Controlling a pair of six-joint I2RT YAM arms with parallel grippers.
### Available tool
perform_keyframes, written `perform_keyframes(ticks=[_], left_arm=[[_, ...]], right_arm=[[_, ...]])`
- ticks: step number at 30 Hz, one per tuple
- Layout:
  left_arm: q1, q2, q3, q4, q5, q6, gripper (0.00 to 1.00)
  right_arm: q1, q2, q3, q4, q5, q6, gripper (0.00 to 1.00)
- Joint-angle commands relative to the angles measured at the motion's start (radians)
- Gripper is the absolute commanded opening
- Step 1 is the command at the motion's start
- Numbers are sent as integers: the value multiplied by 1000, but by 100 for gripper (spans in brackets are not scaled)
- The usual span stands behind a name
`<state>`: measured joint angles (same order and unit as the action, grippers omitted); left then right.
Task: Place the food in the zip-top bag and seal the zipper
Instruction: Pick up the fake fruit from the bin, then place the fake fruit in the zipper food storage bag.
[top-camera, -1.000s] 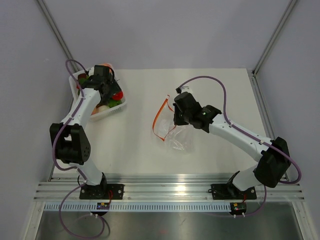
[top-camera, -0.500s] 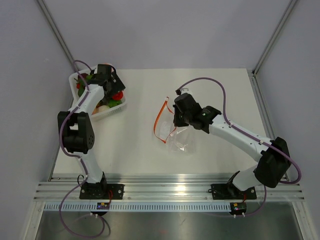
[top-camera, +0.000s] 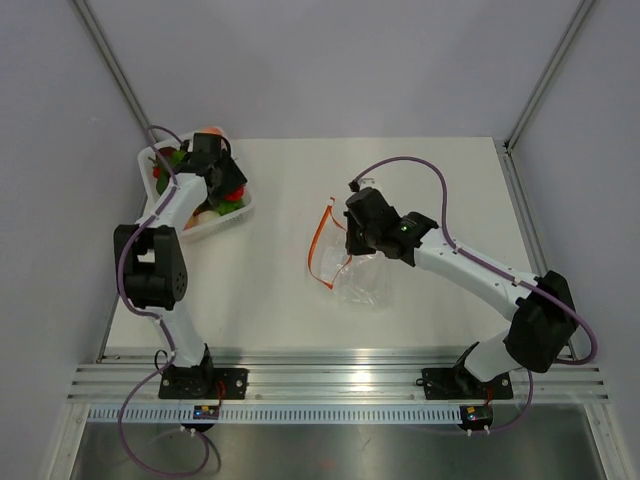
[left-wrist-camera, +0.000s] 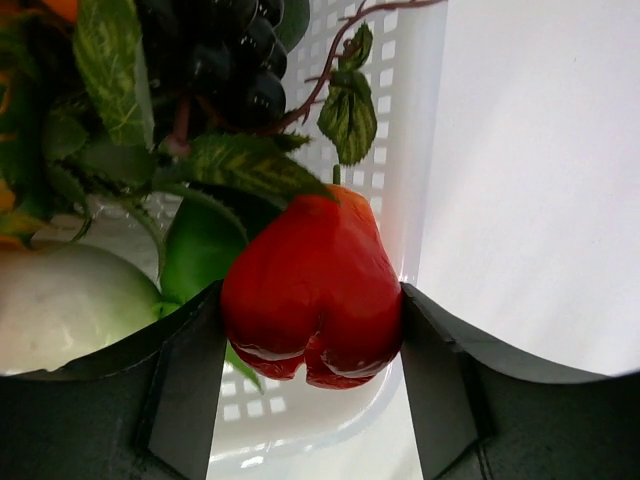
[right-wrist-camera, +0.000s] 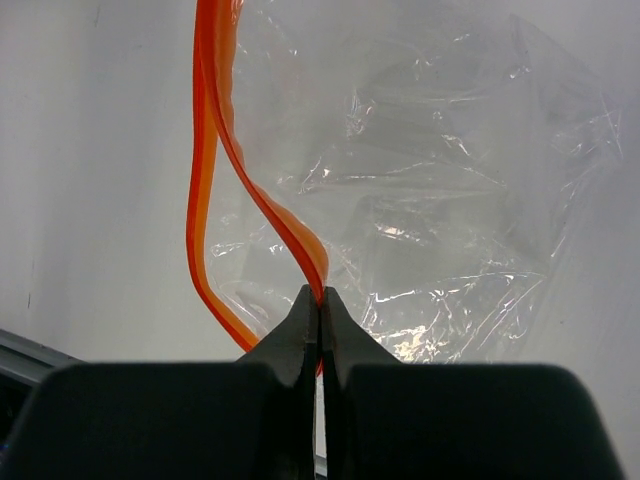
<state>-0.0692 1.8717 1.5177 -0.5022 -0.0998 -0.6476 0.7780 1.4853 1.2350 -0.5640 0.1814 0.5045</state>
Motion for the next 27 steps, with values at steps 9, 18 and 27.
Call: perform_keyframes(ticks=[9, 18, 27], left_arm=[[-82, -394, -129, 1, 146, 170, 33], [-397, -647, -336, -33, 173, 168, 24], [-544, -669, -462, 89, 362, 86, 21]], right_arm=[[1, -2, 9, 50, -20, 25, 0], [1, -5, 7, 82, -28, 34, 0], [0, -17, 9, 139, -112, 55, 0]])
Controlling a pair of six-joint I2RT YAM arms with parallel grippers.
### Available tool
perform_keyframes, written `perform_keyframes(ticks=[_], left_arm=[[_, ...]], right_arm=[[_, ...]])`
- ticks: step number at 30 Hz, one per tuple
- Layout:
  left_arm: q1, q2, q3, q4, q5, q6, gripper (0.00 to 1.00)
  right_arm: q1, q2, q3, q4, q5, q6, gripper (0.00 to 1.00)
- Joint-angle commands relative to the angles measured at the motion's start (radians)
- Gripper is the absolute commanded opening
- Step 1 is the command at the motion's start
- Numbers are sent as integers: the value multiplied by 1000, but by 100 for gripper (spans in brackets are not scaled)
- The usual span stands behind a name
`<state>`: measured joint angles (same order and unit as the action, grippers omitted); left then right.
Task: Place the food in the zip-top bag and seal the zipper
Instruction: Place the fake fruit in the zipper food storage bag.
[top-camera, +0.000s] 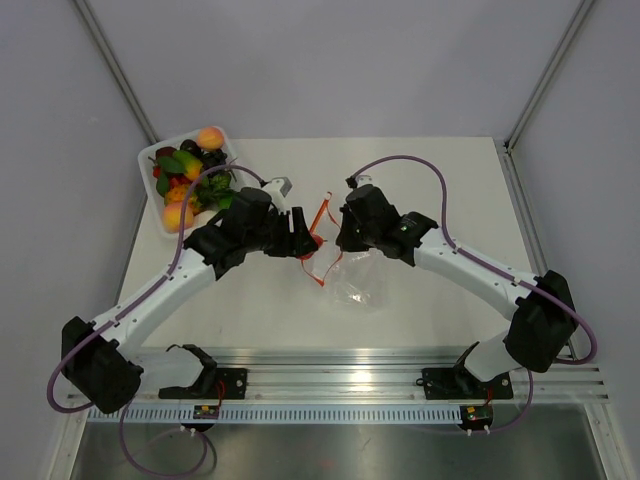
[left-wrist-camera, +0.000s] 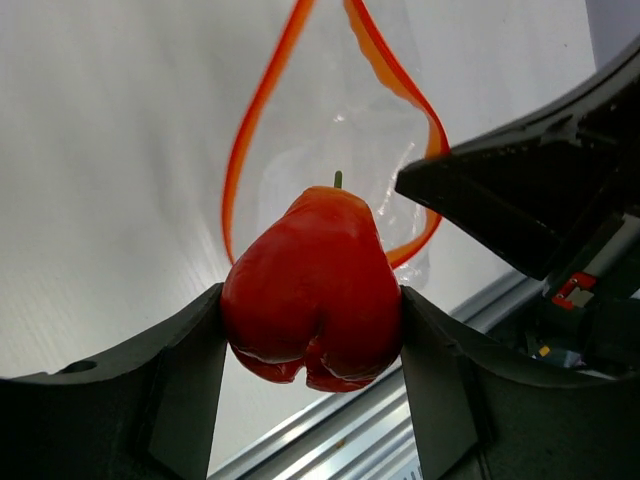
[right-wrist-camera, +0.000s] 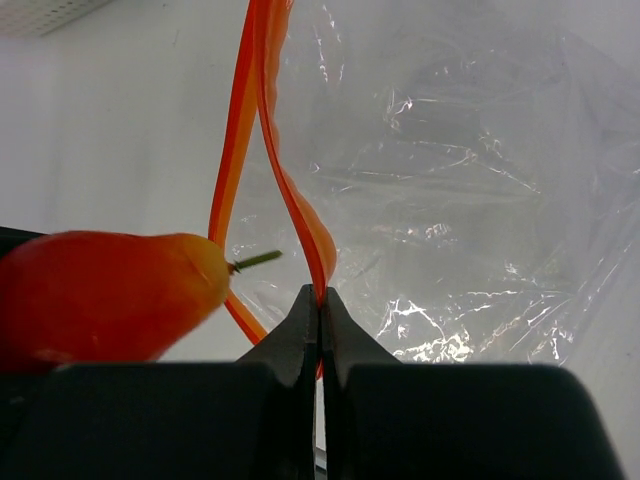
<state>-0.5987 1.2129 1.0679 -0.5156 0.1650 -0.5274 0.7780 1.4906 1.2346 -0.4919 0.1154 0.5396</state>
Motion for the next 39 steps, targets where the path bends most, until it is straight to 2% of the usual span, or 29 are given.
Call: perform_keyframes(ticks=[1, 9, 16, 18, 20, 21, 23, 25, 27, 33, 35, 39], left_arm=[[-25, -7, -29, 118, 113, -39, 21], [-49, 82, -63, 222, 139, -71, 22], [-49, 224, 56, 200, 122, -43, 23], [-49, 257, 85, 207, 140, -40, 34], [-50, 280, 110, 187, 157, -25, 63], [-50, 280, 118, 178, 166, -20, 73], [-55, 272, 135, 142, 169, 3, 87], [-58, 240, 150, 109, 151, 21, 91], [-58, 194, 168, 19, 105, 58, 99], [-49, 85, 211, -187, 42, 171, 99], [-20, 39, 210, -243, 22, 182, 96], [218, 7, 204, -294, 30, 165, 88]], right_arm=[[1, -27, 5, 69, -52, 28, 0], [1, -108, -46, 136, -158, 57, 0], [1, -199, -90, 142, -220, 88, 0], [1, -211, -107, 133, -203, 95, 0], [1, -227, -116, 124, -178, 114, 0], [1, -230, -121, 110, -168, 118, 0], [1, -231, -127, 102, -148, 122, 0], [1, -228, -129, 87, -125, 126, 0], [1, -216, -126, 67, -85, 129, 0], [0, -199, -126, 64, -39, 132, 0], [0, -190, -123, 68, -31, 131, 0], [0, -182, -132, 87, -26, 123, 0]])
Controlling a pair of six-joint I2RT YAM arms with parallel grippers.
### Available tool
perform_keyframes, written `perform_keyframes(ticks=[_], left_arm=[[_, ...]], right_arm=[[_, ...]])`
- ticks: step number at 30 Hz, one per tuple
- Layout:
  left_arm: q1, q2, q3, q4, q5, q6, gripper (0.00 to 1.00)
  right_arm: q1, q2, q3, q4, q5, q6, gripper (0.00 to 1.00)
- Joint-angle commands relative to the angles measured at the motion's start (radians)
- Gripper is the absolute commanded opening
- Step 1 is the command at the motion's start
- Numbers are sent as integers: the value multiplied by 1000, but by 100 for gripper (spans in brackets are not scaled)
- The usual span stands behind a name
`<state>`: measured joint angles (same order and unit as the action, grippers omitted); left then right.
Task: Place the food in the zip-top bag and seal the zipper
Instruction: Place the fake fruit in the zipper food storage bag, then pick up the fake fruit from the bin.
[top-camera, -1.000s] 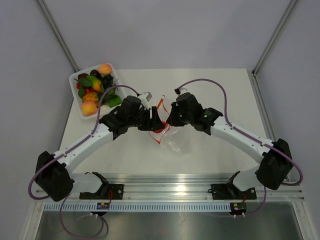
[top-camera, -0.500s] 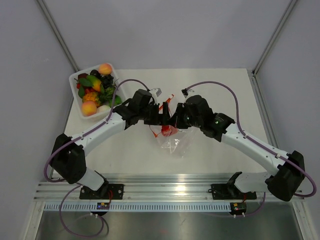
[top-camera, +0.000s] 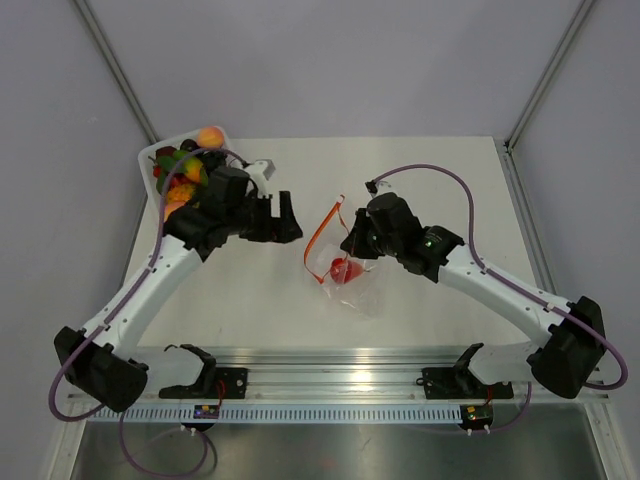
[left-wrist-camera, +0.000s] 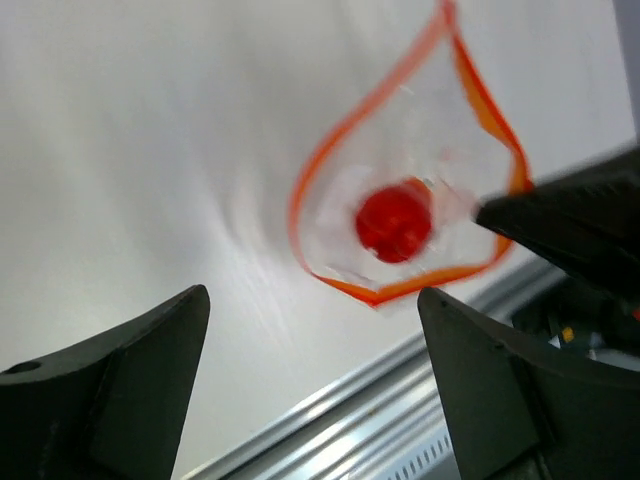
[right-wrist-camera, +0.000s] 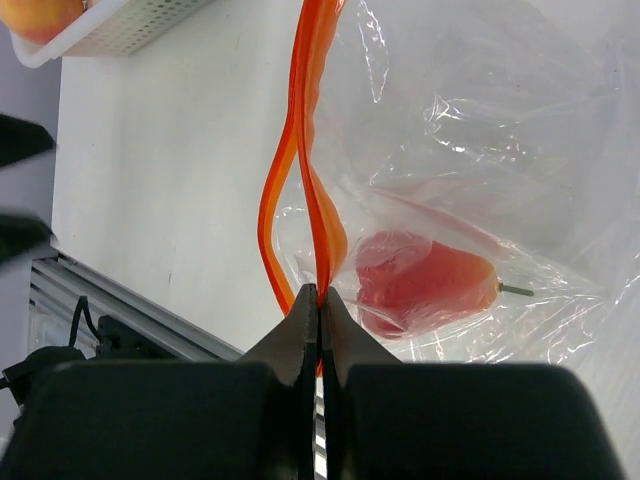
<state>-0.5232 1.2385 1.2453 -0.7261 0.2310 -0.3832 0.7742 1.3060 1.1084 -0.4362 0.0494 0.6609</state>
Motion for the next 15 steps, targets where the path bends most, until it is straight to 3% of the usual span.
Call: perform_keyframes(ticks=[1, 2, 8, 11, 15], left_arm=[[187, -24, 28, -91, -41, 0, 88], [262, -21, 45, -104, -82, -8, 89], [428, 87, 134, -136, -407, -59, 90], [486, 150, 170, -134, -559, -60, 99], [571, 298, 230, -153, -559, -42, 99]], right_arm=[[4, 3, -10, 36, 37, 2, 0], [4, -1, -21, 51, 30, -1, 0], [4, -11, -67, 117, -43, -12, 0], [4, -10, -77, 131, -88, -24, 0], [4, -19, -94, 143, -106, -33, 4]])
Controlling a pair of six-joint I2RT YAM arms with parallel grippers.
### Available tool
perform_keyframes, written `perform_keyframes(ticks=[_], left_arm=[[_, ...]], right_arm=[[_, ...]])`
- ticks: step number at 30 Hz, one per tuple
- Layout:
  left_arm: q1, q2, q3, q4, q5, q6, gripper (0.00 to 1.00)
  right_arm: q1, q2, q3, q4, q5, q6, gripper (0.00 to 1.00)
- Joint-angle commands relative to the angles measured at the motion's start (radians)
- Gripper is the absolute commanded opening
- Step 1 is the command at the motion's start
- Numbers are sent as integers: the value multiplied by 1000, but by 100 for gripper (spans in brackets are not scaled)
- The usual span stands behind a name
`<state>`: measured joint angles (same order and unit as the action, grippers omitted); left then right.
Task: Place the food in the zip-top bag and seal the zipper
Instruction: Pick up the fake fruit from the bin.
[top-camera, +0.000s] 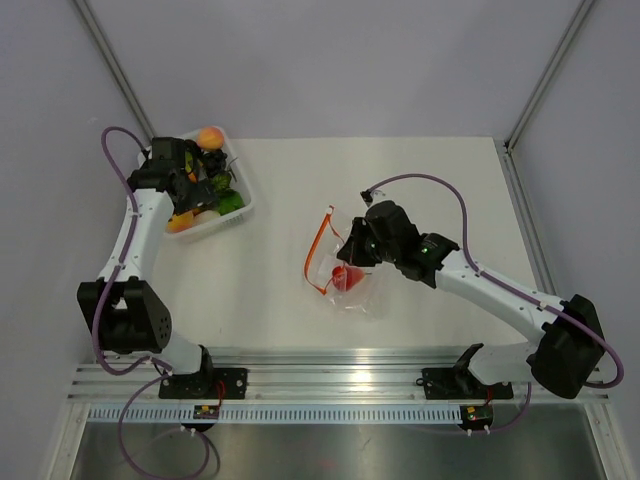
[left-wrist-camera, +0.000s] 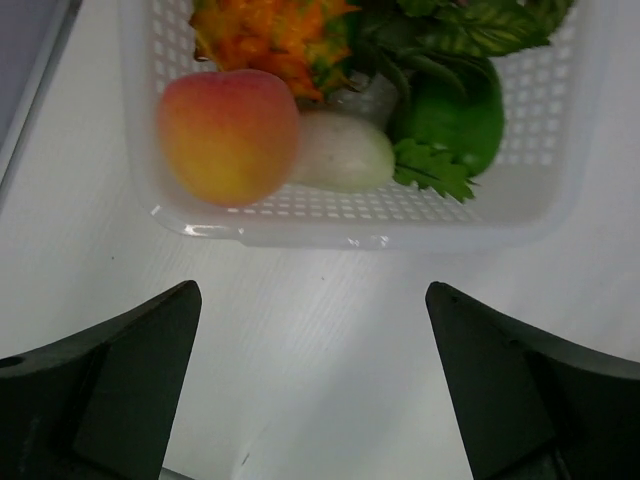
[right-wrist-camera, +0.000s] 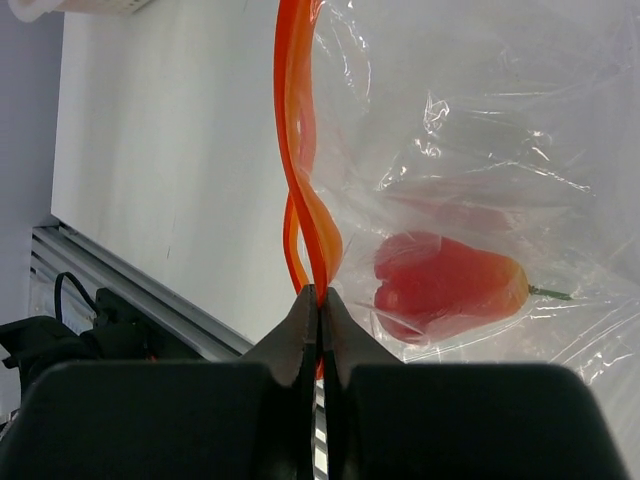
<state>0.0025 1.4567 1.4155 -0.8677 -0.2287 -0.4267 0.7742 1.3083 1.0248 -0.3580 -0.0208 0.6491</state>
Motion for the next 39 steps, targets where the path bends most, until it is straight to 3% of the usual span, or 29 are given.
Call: perform_keyframes(ticks=[1, 12, 17, 20, 22, 29, 34, 39], left_arm=[[53, 103, 77, -11, -92, 12, 99], [114, 249, 160, 42, -126, 78, 99], [146, 329, 207, 24, -80, 88, 99], [146, 358, 192, 41, -70, 82, 97], [145, 364, 174, 58, -70, 82, 93], [148, 360, 171, 65, -51, 77, 78], [148, 352, 172, 53, -26, 78, 51], [143, 277, 163, 45, 12, 60, 39]], right_arm=[[4, -24, -12, 67, -36, -22, 4], [4, -24, -14, 82, -56, -23, 15], [4, 0, 4, 80, -59, -26, 13], [4, 11, 6, 90, -64, -22, 5], [4, 12, 1, 93, -65, -19, 0], [4, 11, 3, 94, -67, -19, 0], [4, 8, 6, 90, -68, -17, 0], [4, -3, 1, 82, -57, -17, 0]])
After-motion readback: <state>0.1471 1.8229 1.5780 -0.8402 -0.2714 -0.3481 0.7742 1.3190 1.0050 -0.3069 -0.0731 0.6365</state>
